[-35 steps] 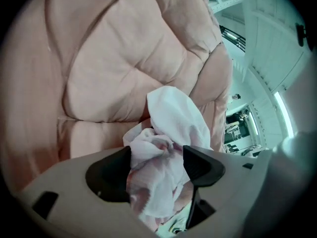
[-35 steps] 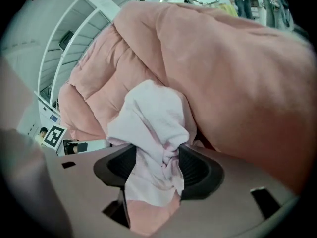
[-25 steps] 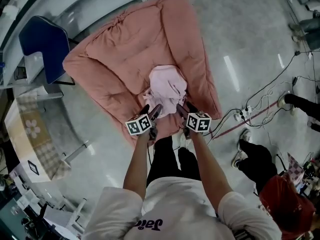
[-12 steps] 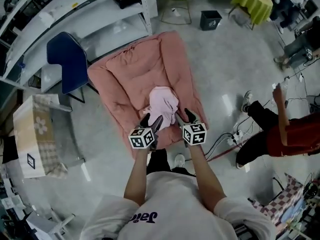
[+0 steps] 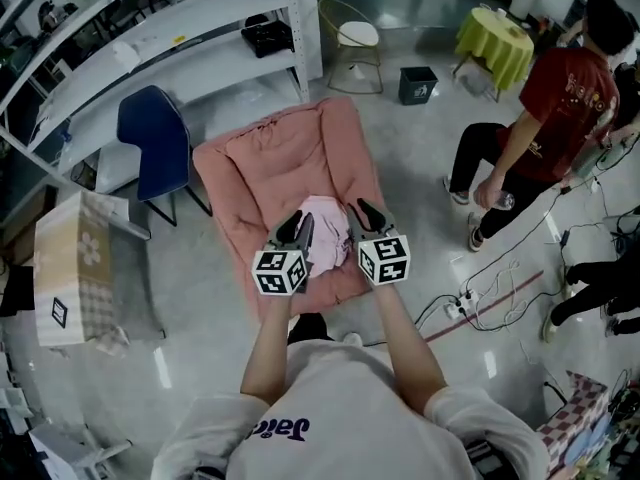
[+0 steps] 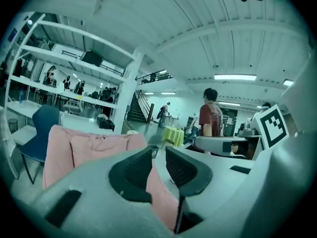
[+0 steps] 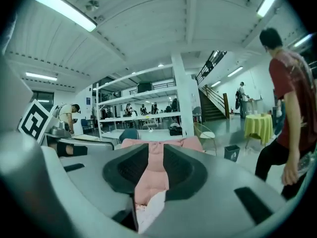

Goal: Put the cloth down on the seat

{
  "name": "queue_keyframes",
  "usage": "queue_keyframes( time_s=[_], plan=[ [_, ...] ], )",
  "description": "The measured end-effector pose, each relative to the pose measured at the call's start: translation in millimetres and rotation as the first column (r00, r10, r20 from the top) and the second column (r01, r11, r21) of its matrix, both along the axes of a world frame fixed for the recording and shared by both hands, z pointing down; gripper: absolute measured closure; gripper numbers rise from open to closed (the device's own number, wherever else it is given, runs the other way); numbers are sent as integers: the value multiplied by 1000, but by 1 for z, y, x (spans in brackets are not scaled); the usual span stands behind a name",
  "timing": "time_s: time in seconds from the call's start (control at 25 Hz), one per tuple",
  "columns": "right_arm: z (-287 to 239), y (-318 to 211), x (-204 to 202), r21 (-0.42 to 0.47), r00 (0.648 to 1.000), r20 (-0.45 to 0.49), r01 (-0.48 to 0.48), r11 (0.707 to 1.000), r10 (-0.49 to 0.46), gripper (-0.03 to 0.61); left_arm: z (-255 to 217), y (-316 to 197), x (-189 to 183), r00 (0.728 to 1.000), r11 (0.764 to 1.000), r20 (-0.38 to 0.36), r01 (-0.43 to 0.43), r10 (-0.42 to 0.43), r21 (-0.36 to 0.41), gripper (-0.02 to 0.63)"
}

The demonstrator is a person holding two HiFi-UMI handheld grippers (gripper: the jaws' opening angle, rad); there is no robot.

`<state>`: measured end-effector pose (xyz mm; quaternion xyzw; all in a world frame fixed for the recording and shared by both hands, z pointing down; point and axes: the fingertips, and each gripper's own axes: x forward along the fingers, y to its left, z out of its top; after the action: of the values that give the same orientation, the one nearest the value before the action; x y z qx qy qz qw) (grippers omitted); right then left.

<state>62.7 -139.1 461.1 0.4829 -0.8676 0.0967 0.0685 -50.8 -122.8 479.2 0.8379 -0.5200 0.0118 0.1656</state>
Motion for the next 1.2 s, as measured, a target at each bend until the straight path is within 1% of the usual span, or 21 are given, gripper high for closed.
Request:
queue_keyframes(
  time_s=[0.08,0.2,0.32,0.4,0.48,0.68,0.84,0.96,1.2],
  plan=[
    [-23,4,-2,50,1000,-13,18,999,-17,485,-21,2,4,1000,999,3,6,-6,39,536],
    [-46,13,-4,103,999,-23,34,994,-32,509,-46,6,11,1000,996,10,10,-11,89,555],
    [-59,18,1,150,1000,-21,17,989,-14,528,-65,11,17,999,990,36,18,-23,140,576],
    [-67,20,4,181,1000,-21,6,983,-2,554,-73,12,18,998,985,56,32,-42,170,592],
    [-74,23,6,201,999,-30,-4,980,10,563,-78,14,19,997,981,49,44,-54,188,597],
    [-84,28,17,215,999,-32,-35,976,42,563,-88,21,26,998,975,28,51,-58,217,598],
    [-90,29,21,228,998,-21,-50,972,56,563,-93,23,29,998,972,30,48,-57,232,598],
    [-88,28,20,228,998,-17,-54,972,59,563,-90,23,31,998,973,39,32,-42,228,598],
    [-77,19,17,195,998,-12,-61,979,65,563,-79,15,26,999,981,35,26,-33,193,598]
  ],
)
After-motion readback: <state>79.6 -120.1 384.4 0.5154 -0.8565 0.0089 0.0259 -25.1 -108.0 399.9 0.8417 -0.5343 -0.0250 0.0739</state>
